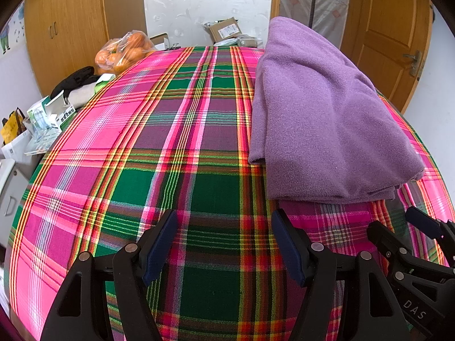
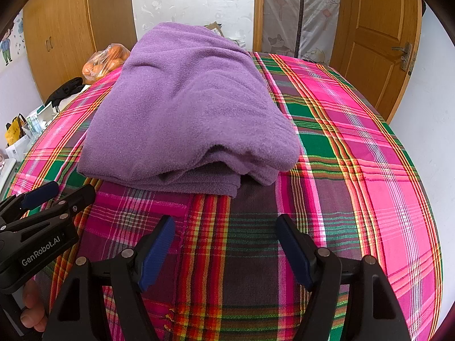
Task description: Fold clothes
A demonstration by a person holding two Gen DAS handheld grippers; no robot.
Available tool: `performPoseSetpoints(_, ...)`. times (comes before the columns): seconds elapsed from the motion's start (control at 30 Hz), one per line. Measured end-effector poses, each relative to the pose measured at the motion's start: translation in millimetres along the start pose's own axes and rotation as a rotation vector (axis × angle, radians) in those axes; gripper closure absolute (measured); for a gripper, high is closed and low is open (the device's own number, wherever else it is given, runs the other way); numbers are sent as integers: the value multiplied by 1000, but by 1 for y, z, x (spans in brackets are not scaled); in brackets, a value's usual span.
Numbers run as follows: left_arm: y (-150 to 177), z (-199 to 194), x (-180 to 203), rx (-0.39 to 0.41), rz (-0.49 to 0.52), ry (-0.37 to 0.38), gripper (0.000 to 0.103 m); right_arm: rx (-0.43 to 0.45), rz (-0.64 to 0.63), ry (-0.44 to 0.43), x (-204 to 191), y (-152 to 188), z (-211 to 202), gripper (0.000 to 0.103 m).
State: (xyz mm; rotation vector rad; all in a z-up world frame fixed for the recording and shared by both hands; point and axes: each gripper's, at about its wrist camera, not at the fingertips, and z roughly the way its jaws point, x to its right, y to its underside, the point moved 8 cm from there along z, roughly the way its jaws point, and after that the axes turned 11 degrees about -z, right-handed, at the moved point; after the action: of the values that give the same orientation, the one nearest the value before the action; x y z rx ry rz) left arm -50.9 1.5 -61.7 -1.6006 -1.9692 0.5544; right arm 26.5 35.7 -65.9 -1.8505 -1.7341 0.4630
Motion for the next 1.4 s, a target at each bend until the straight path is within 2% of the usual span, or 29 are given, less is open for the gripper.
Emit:
performPoseSetpoints(0.97, -1, 2, 3, 1, 0, -3, 33, 0, 0, 0, 0, 1, -1, 29)
performPoseSetpoints(1.23, 1, -1, 1, 0, -2, -2, 33, 22, 36, -48, 6, 5, -4, 29)
performPoseSetpoints(1.3, 0, -1, 1, 0, -3, -1, 33, 33, 55, -65, 8, 5, -6, 33)
performPoseSetpoints(1.4, 1, -2, 1, -4, 10, -1, 33, 52, 87, -98, 15, 7, -9, 44)
